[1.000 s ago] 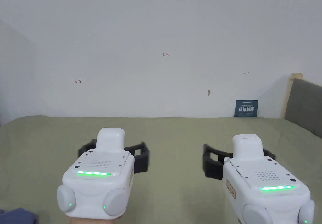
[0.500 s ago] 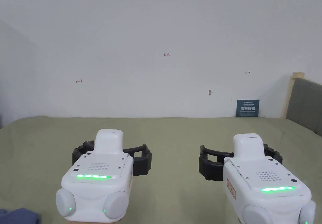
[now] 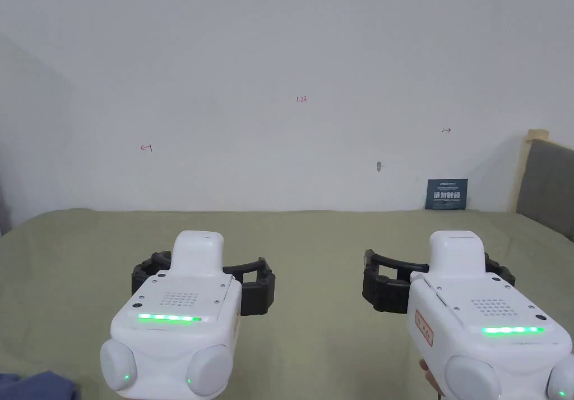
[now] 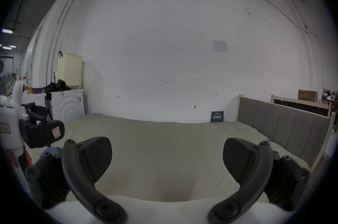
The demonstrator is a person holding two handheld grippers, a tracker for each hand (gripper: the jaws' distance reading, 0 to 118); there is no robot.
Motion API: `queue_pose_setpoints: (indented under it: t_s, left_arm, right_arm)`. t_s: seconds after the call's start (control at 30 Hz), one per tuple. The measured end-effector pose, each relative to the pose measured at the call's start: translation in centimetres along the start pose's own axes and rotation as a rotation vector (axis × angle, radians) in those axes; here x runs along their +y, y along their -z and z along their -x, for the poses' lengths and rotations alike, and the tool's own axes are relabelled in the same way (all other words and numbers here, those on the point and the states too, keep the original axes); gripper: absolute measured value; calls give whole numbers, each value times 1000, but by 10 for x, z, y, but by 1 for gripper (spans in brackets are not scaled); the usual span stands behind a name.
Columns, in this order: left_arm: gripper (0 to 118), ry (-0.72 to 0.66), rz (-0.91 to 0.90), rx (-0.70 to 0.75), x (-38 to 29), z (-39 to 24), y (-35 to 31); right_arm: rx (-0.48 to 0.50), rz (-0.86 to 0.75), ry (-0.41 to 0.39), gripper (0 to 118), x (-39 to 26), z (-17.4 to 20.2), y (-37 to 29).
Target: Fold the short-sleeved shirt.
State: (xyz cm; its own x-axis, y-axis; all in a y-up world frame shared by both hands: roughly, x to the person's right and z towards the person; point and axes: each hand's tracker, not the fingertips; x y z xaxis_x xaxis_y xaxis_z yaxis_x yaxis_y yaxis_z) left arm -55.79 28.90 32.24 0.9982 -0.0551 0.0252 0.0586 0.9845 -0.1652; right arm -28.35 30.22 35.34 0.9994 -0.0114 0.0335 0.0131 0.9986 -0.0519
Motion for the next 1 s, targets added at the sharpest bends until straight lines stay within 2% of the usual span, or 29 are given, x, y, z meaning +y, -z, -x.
queue_pose_setpoints:
  t_s: [0.17, 0.23, 0.3, 0.4, 0.47, 0.57, 0.73, 0.87, 1.0]
  left_arm:
    - [118, -7, -2, -4, 3, 1, 1]
    - [118, -10, -3, -7, 3, 2, 0]
    - [118, -15, 7, -12, 4, 3, 2]
    - [118, -10, 6, -13, 4, 3, 2]
    - [118, -15, 3, -15, 6, 3, -2]
    - [118, -13, -1, -19, 8, 4, -3]
    - [118, -18, 7, -27, 9, 5, -1]
    - [118, -25, 5, -16, 8, 4, -6]
    - [118, -27, 11, -21, 8, 3, -9]
  right_arm:
    - [30, 57, -26, 118, 10, 2, -1]
    - [-50, 40, -77, 118, 12, 9, -3]
    - [-95, 50, -93, 118, 15, 15, -6]
    - [-52, 15, -71, 118, 14, 13, -7]
    - [-84, 71, -118, 118, 17, 17, -3]
    - [-17, 70, -115, 118, 21, 14, -7]
    - [-36, 28, -173, 118, 19, 16, -7]
    - [4, 65, -159, 118, 20, 15, -10]
    - [11, 58, -113, 118, 17, 15, -12]
